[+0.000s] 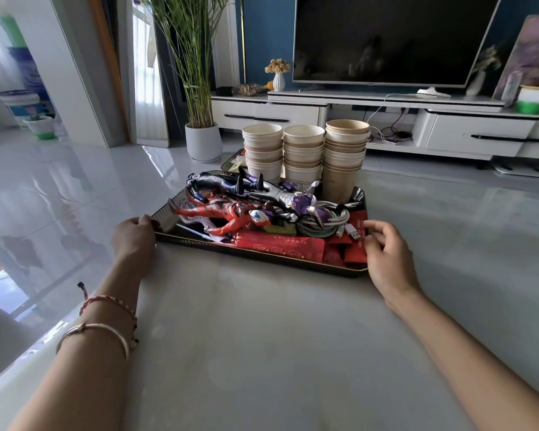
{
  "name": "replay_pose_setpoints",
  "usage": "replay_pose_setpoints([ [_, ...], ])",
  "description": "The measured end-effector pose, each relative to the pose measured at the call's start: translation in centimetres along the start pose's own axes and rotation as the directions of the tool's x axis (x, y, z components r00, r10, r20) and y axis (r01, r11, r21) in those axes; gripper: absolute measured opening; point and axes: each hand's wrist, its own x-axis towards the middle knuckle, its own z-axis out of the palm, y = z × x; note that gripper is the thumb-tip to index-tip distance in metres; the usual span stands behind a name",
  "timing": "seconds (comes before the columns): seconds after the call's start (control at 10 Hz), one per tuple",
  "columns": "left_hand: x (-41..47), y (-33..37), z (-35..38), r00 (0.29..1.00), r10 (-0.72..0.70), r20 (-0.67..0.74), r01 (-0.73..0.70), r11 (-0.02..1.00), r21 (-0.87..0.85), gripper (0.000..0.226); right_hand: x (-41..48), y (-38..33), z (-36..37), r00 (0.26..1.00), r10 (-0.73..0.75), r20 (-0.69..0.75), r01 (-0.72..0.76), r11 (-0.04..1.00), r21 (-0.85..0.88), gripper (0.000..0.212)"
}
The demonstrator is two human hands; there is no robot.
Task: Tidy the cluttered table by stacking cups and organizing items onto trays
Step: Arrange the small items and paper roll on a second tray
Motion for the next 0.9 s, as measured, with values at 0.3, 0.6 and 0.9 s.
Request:
replay_pose_setpoints([
  [0.3, -0.5, 0.6, -0.1, 0.999, -0.038, 0.010, 0.038, 0.999, 0.007, 0.026, 0.2, 0.1, -0.1, 1.000, -0.026, -0.002, 0.026, 1.000, -0.013, 0.022],
  [0.6, -0.7, 0.8, -0.4, 0.998, -0.045, 0.036, 0.047, 0.997, -0.066, 0.025, -0.1, -0.2, 0.1, 0.999, -0.041, -0.009, 0.040, 0.993, -0.110, 0.025],
  [0.9, -2.4, 1.5, -0.4, 0.991, -0.032, -0.130, 0.041, 0.997, 0.068, 0.039, 0.3, 0.0, 0.3, 0.996, 0.037, -0.080, -0.040, 0.999, -0.034, 0.020],
])
